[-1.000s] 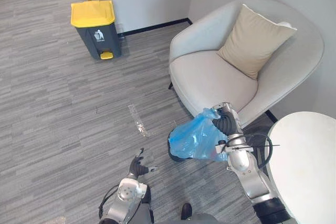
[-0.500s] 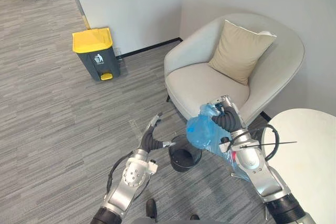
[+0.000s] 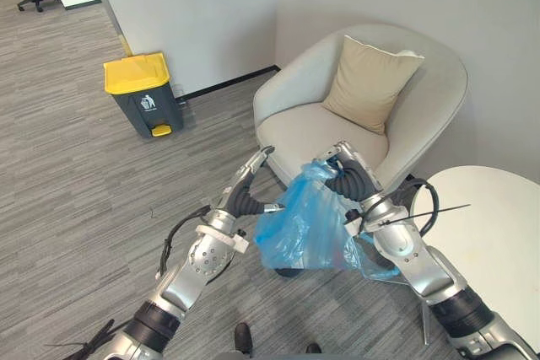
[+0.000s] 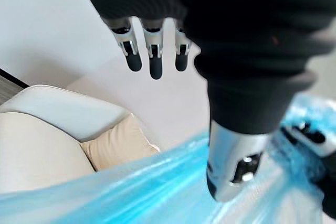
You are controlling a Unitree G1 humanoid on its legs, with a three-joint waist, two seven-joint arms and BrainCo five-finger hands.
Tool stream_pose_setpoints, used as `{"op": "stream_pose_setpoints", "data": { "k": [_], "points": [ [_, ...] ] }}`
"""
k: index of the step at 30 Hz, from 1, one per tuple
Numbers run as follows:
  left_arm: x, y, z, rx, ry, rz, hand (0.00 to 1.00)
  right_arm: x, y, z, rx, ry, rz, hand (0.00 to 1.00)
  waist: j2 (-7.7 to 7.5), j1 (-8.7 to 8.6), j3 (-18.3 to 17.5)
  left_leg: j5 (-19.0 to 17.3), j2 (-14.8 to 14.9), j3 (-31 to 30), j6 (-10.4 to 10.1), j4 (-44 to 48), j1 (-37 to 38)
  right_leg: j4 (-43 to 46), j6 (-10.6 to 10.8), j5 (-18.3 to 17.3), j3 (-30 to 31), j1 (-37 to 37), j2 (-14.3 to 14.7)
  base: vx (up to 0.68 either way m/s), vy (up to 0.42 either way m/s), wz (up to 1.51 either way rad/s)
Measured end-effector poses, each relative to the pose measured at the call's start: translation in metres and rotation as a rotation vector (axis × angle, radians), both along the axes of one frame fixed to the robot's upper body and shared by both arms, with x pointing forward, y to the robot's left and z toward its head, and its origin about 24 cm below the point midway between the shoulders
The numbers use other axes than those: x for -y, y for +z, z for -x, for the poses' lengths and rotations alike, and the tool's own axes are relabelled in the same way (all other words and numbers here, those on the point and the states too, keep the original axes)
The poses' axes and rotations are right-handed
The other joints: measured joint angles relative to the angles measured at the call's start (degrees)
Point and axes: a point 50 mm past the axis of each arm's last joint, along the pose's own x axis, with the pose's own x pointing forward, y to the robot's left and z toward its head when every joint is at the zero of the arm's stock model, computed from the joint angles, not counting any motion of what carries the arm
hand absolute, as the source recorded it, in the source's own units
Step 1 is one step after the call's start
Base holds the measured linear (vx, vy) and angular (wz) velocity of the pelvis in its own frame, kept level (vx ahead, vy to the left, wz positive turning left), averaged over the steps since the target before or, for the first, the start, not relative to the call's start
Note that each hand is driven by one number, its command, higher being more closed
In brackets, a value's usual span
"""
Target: Gather rubbish on tea table into small bin, then transfer packed bag to large trash can.
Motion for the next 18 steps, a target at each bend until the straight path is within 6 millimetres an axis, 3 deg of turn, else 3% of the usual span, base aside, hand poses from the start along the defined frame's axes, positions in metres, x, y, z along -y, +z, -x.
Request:
{"op": "stream_pose_setpoints", "data": {
  "k": [9, 18],
  "points": [
    [0.022, -0.032, 0.011, -0.173, -0.147, -0.049, 0.00, -0.020, 0.010, -0.002, 0.034, 0.094, 0.024, 1.00, -0.44, 0.08, -1.20, 0.47, 0.07, -0.09, 0.23, 0.00, -0.14, -0.67, 0.09, 0.87, 0.04, 0.19, -0.04, 0.00, 0.000, 0.00],
    [0.028, -0.048, 0.012, -0.225, -0.134, -0.079, 0.00, -0.040, 0.016, 0.001, 0.031, 0.147, -0.077, 1.00, -1.47, 0.38, -1.88, 0.59, 0.23, -0.41, -0.09, -0.01, -0.06, -1.31, 0.06, 1.39, -0.15, 0.74, 0.28, 0.00, 0.000, 0.00]
  ]
}}
